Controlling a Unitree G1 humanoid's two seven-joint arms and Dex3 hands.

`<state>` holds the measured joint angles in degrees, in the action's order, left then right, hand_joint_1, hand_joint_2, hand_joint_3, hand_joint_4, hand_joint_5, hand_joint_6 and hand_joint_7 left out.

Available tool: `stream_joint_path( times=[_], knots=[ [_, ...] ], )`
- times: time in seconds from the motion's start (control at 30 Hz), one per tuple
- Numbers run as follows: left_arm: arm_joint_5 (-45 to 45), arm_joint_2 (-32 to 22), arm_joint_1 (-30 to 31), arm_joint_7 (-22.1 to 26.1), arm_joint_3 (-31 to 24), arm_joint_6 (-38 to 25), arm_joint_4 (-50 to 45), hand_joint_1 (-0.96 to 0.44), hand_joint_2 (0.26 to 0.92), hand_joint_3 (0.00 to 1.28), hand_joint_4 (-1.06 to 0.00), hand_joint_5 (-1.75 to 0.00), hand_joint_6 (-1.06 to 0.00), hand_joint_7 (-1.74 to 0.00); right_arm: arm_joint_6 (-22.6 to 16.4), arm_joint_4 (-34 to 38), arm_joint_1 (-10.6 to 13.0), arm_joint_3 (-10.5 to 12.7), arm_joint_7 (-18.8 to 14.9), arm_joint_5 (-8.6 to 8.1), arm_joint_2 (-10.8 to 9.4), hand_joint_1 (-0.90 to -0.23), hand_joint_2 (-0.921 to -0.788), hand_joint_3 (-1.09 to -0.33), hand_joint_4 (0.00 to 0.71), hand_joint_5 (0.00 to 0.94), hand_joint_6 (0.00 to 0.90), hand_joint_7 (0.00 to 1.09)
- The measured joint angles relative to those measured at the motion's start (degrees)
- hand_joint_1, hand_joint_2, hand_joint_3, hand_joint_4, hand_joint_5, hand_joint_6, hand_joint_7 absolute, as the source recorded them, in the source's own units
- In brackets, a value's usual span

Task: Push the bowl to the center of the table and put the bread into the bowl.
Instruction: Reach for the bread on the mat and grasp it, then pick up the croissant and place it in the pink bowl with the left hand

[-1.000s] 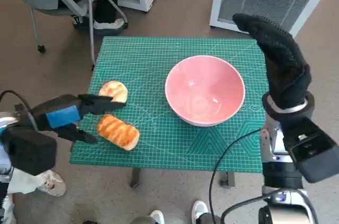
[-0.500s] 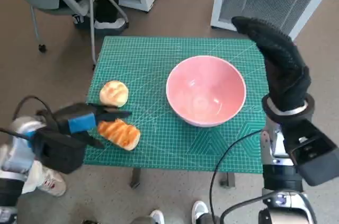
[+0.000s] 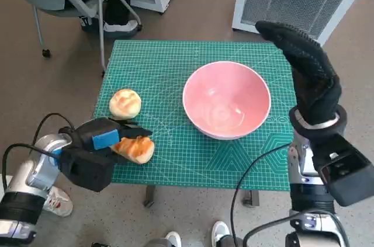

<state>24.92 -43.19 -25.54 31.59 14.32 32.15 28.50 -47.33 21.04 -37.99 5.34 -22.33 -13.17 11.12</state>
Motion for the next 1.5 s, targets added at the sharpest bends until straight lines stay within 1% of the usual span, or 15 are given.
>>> stream_joint_path(
  times=[0.13, 0.27, 0.37, 0.57, 0.73, 0.9, 1.1, 1.23, 1.33, 1.43, 1.5],
  knots=[
    [-0.3, 0.0, 0.1, -0.4, -0.1, 1.1, -0.1, 0.0, 0.92, 0.17, -0.58, -1.35, -0.52, -1.18, 0.1, -0.1, 0.2, 0.0, 0.0, -0.03, 0.0, -0.552, -0.921, -0.767, 0.3, 0.006, 0.019, 0.64],
    [-3.1, -0.2, 0.5, 0.3, -1.5, 1.7, -1.2, 0.0, 0.92, 0.16, -0.57, -1.35, -0.54, -1.2, 0.1, -0.6, 0.5, 0.1, 0.0, -0.02, 0.0, -0.551, -0.921, -0.767, 0.3, 0.005, 0.019, 0.64],
    [-6.4, -0.6, 0.6, 1.5, -3.3, 1.8, -3.5, 0.0, 0.92, 0.16, -0.55, -1.36, -0.56, -1.18, 0.2, -0.7, 0.8, 0.1, 0.0, -0.03, 0.0, -0.55, -0.921, -0.768, 0.299, 0.005, 0.018, 0.64],
    [-14.9, -1.4, 0.3, 3.7, -8.6, 0.0, -11.6, 0.0, 0.92, 0.15, -0.54, -1.39, -0.59, -1.15, 0.6, -0.8, 0.9, 0.3, 0.0, -0.11, 0.0, -0.549, -0.921, -0.768, 0.299, 0.004, 0.017, 0.64],
    [-19.0, -1.0, -2.4, 3.4, -11.8, -3.0, -17.1, 0.0, 0.92, 0.13, -0.56, -1.36, -0.62, -1.12, 0.7, -0.9, 0.9, 0.6, 0.1, -0.1, 0.0, -0.551, -0.921, -0.768, 0.299, 0.004, 0.015, 0.64],
    [-20.6, 1.9, -7.3, 1.1, -13.2, -5.5, -20.0, 0.0, 0.92, 0.11, -0.59, -1.28, -0.62, -1.17, 0.6, -0.9, 0.9, 0.8, 0.5, -0.05, 0.0, -0.553, -0.921, -0.768, 0.299, 0.004, 0.012, 0.64],
    [-19.7, 7.9, -14.0, -2.9, -12.3, -6.3, -20.0, 0.0, 0.92, 0.1, -0.61, -1.25, -0.62, -1.17, 0.0, -0.7, 0.9, 1.1, 0.8, 0.0, -0.1, -0.554, -0.921, -0.768, 0.299, 0.003, 0.011, 0.64],
    [-16.5, 12.3, -19.2, -5.7, -9.9, -5.4, -17.2, 0.0, 0.92, 0.08, -0.63, -1.23, -0.65, -1.15, -0.5, -0.5, 0.9, 1.2, 0.8, 0.01, -0.1, -0.556, -0.921, -0.768, 0.299, 0.003, 0.011, 0.64],
    [-13.5, 15.3, -23.5, -7.0, -7.3, -4.4, -13.1, 0.0, 0.92, 0.07, -0.65, -1.19, -0.67, -1.14, -0.7, -0.4, 1.0, 1.2, 0.8, 0.0, -0.1, -0.559, -0.921, -0.768, 0.298, 0.003, 0.011, 0.64],
    [-11.3, 18.2, -28.0, -7.3, -4.5, -2.4, -6.5, 0.0, 0.92, 0.07, -0.64, -1.16, -0.67, -1.18, -0.8, -0.5, 1.0, 1.2, 0.8, -0.01, -0.1, -0.561, -0.921, -0.768, 0.297, 0.002, 0.01, 0.64],
    [-10.4, 19.7, -30.4, -7.3, -2.8, -1.2, -1.9, 0.0, 0.92, 0.07, -0.63, -1.18, -0.66, -1.18, -0.8, -0.6, 1.0, 1.2, 0.8, -0.01, -0.1, -0.562, -0.921, -0.768, 0.295, 0.001, 0.008, 0.64]
  ],
)
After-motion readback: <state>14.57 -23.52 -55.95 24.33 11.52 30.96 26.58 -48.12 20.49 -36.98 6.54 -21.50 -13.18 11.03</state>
